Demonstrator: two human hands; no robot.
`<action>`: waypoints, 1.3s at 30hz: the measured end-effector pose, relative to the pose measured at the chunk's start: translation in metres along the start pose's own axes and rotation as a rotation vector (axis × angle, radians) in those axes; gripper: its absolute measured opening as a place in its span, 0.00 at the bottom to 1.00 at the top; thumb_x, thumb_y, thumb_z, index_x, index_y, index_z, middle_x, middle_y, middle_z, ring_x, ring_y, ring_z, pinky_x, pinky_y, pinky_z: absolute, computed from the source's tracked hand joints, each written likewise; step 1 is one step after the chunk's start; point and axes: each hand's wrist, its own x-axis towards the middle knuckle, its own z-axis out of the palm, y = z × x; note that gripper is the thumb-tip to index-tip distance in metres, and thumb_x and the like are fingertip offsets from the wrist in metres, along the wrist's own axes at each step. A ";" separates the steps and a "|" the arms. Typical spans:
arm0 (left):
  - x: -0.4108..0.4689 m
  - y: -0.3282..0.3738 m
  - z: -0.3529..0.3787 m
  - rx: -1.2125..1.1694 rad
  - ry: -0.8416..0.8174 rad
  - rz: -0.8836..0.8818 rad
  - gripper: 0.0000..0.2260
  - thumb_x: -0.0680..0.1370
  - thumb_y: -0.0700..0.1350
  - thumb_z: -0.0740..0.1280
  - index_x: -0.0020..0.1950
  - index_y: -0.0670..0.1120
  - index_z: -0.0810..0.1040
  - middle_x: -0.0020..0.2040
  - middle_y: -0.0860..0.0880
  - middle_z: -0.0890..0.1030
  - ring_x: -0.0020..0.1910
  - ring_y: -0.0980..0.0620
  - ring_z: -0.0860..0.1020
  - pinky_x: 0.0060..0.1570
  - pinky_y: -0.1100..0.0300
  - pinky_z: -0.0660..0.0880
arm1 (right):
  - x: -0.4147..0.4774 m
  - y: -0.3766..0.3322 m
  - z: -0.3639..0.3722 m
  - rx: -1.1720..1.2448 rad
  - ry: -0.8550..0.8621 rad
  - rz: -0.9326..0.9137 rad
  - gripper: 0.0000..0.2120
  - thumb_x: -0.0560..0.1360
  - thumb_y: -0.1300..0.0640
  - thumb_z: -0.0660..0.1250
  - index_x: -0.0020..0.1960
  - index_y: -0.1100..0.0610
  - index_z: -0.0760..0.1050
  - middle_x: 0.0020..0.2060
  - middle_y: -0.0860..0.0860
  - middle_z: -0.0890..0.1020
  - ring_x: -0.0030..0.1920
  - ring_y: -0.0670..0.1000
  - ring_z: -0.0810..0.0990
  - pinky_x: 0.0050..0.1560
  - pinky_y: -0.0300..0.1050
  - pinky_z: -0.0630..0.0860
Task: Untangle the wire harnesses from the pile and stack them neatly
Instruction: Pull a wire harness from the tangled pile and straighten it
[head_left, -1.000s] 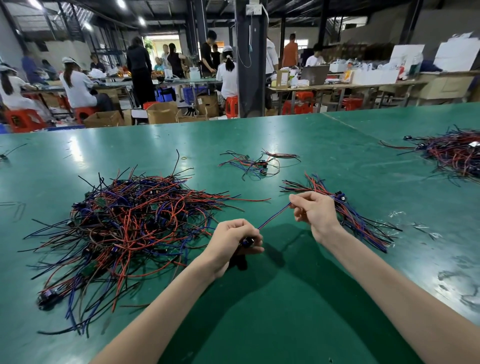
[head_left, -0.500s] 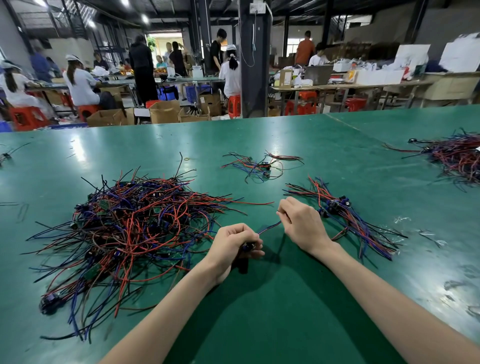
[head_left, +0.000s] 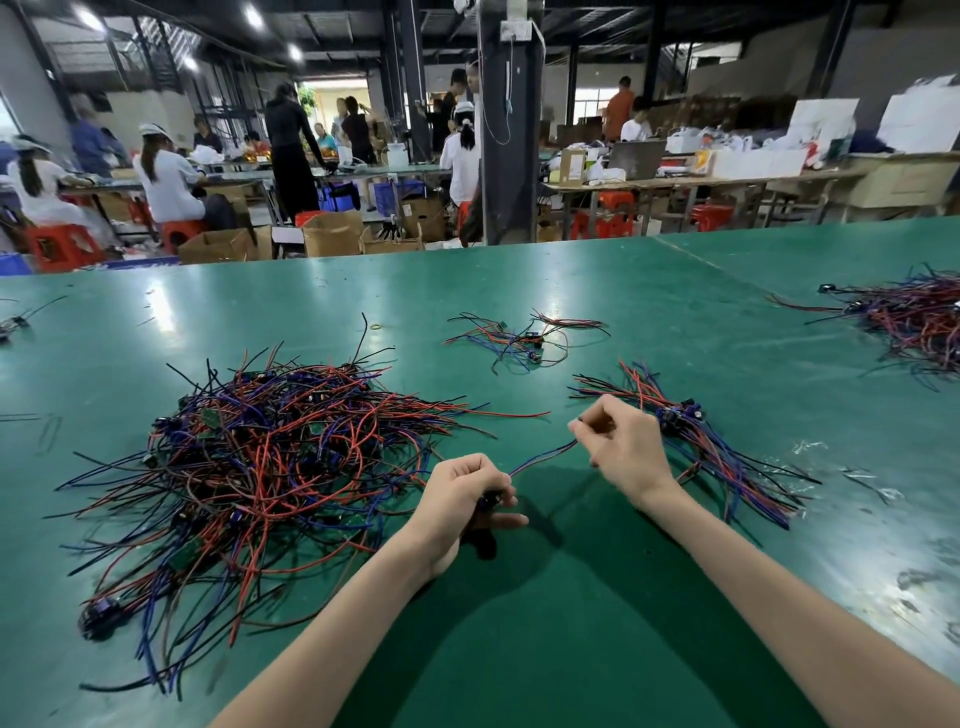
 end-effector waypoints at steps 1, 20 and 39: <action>0.000 0.000 -0.001 0.012 0.006 -0.009 0.18 0.74 0.33 0.64 0.25 0.45 0.72 0.28 0.46 0.76 0.26 0.51 0.78 0.41 0.50 0.75 | 0.001 -0.003 -0.003 0.153 -0.009 0.125 0.09 0.72 0.63 0.71 0.35 0.59 0.73 0.24 0.49 0.75 0.24 0.47 0.70 0.27 0.41 0.70; -0.009 0.007 0.006 0.176 -0.080 -0.080 0.19 0.75 0.35 0.63 0.25 0.48 0.72 0.29 0.47 0.76 0.27 0.49 0.79 0.35 0.49 0.78 | 0.000 -0.025 -0.020 1.300 -0.157 0.676 0.04 0.70 0.68 0.67 0.42 0.62 0.73 0.27 0.52 0.77 0.19 0.41 0.66 0.19 0.29 0.63; -0.007 0.005 0.011 0.068 -0.122 -0.063 0.16 0.76 0.32 0.62 0.29 0.43 0.69 0.28 0.47 0.75 0.28 0.52 0.77 0.35 0.50 0.80 | 0.003 -0.010 -0.017 0.710 0.042 0.436 0.05 0.71 0.68 0.71 0.37 0.63 0.76 0.25 0.52 0.81 0.18 0.44 0.65 0.19 0.34 0.61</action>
